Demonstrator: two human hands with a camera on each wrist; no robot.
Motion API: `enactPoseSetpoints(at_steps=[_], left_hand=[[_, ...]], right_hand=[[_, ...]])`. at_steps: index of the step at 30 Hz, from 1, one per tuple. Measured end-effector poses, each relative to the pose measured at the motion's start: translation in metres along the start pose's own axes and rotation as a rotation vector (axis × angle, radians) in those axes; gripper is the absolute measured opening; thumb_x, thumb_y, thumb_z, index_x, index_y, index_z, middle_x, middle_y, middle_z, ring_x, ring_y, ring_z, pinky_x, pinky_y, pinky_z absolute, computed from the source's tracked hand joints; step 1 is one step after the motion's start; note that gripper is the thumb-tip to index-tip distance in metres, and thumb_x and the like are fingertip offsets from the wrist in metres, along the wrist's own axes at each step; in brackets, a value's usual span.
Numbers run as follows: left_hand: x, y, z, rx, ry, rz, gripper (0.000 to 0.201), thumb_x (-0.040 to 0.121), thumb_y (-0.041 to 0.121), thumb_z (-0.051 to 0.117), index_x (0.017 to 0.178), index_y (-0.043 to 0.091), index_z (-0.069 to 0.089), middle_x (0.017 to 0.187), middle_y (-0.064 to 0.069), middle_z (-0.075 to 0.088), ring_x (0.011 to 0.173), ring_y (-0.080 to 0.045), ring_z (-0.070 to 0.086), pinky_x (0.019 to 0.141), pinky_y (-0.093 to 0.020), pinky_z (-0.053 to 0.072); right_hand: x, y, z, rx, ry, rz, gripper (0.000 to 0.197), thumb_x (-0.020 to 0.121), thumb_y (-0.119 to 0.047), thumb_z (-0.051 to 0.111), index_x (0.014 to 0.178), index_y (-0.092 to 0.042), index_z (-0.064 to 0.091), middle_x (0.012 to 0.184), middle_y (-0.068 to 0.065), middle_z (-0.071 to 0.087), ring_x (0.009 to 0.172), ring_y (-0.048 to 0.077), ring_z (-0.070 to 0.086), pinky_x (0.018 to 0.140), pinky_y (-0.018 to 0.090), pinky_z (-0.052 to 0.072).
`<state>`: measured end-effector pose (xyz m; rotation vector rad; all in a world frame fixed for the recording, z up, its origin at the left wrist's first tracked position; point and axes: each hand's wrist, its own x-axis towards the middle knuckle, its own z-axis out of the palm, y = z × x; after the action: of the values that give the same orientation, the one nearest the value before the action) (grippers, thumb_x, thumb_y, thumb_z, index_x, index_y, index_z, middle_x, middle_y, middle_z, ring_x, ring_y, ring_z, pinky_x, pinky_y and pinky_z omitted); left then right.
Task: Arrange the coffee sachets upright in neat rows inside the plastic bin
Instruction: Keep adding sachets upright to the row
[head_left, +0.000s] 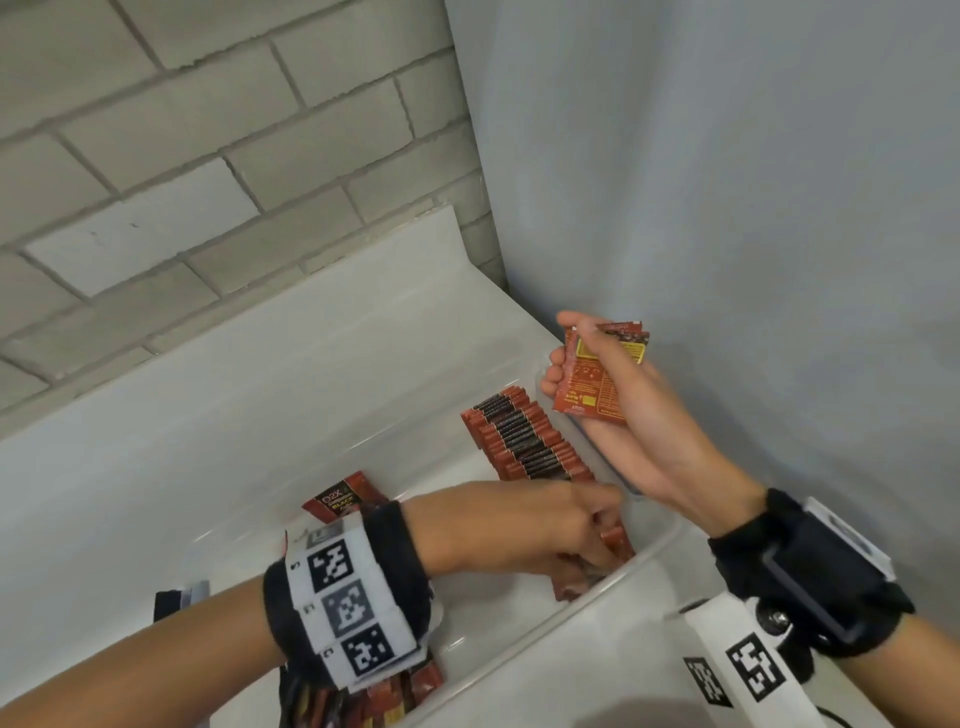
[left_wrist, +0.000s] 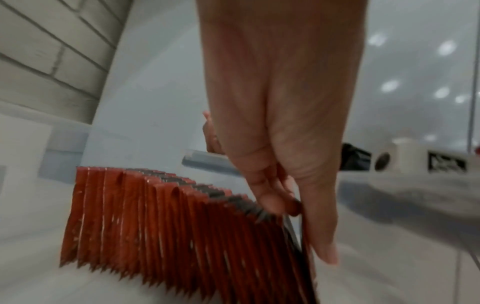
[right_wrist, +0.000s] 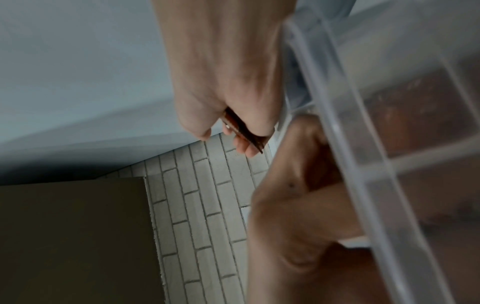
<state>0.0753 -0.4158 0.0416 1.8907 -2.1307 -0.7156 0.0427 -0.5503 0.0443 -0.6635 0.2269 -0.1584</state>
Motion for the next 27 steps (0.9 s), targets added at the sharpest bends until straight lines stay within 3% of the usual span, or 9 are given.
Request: enactPoseSetpoints(at_steps=[3, 8, 10, 14, 18, 23, 27], left_hand=[[0.000, -0.004, 0.010, 0.205, 0.072, 0.066, 0.009, 0.081, 0.016, 0.074, 0.082, 0.010, 0.069, 0.085, -0.005, 0.045, 0.082, -0.014, 0.033, 0.065, -0.025, 0.031], [-0.003, -0.010, 0.025, 0.535, 0.127, 0.074, 0.027, 0.087, 0.038, 0.067, 0.112, 0.026, 0.068, 0.092, 0.002, 0.040, 0.086, -0.016, 0.033, 0.071, -0.028, 0.027], [-0.003, -0.009, 0.027, 0.617, 0.145, 0.054, 0.029, 0.090, 0.041, 0.061, 0.117, 0.030, 0.067, 0.093, 0.003, 0.040, 0.087, -0.016, 0.033, 0.071, -0.028, 0.025], [-0.002, -0.006, 0.031, 0.786, 0.197, 0.028, 0.023, 0.096, 0.034, 0.048, 0.102, 0.032, 0.069, 0.095, 0.003, 0.032, 0.086, -0.015, 0.031, 0.072, -0.029, 0.027], [-0.003, -0.005, 0.033, 0.918, 0.210, 0.038, 0.024, 0.097, 0.028, 0.045, 0.098, 0.030, 0.069, 0.103, 0.003, 0.032, 0.088, -0.015, 0.031, 0.075, -0.029, 0.028], [0.000, -0.003, 0.034, 0.939, 0.216, 0.058, 0.029, 0.101, 0.017, 0.042, 0.090, 0.025, 0.067, 0.110, 0.010, 0.056, 0.091, -0.014, 0.047, 0.075, -0.030, 0.028], [0.000, -0.003, 0.032, 0.947, 0.214, 0.078, 0.023, 0.101, 0.017, 0.039, 0.099, 0.023, 0.061, 0.112, 0.010, 0.058, 0.091, -0.014, 0.050, 0.076, -0.030, 0.030]], right_hand=[[0.001, 0.000, 0.000, 0.007, 0.003, 0.006, 0.037, 0.089, -0.023, 0.056, 0.123, -0.010, 0.057, 0.079, 0.006, 0.057, 0.073, 0.013, 0.057, 0.080, 0.027, 0.050], [0.000, 0.000, 0.000, -0.023, -0.001, 0.016, 0.032, 0.094, -0.022, 0.052, 0.123, -0.010, 0.057, 0.079, 0.006, 0.058, 0.075, 0.014, 0.058, 0.079, 0.026, 0.053], [0.000, -0.001, 0.001, -0.025, 0.001, 0.020, 0.030, 0.095, -0.021, 0.052, 0.122, -0.010, 0.057, 0.079, 0.006, 0.058, 0.074, 0.014, 0.058, 0.077, 0.025, 0.054], [-0.001, -0.001, 0.001, -0.038, 0.007, 0.029, 0.031, 0.094, -0.022, 0.053, 0.122, -0.011, 0.057, 0.079, 0.005, 0.059, 0.075, 0.014, 0.059, 0.079, 0.026, 0.053], [-0.002, -0.001, 0.001, -0.044, 0.004, 0.030, 0.029, 0.094, -0.022, 0.053, 0.120, -0.011, 0.058, 0.079, 0.005, 0.058, 0.074, 0.014, 0.058, 0.077, 0.025, 0.054], [-0.001, -0.001, 0.002, -0.051, 0.008, 0.031, 0.030, 0.093, -0.022, 0.053, 0.121, -0.011, 0.058, 0.079, 0.005, 0.059, 0.074, 0.014, 0.059, 0.079, 0.027, 0.053], [-0.001, -0.002, 0.002, -0.020, -0.009, 0.028, 0.037, 0.094, -0.023, 0.051, 0.127, -0.007, 0.054, 0.082, 0.008, 0.057, 0.075, 0.017, 0.056, 0.081, 0.030, 0.050]])
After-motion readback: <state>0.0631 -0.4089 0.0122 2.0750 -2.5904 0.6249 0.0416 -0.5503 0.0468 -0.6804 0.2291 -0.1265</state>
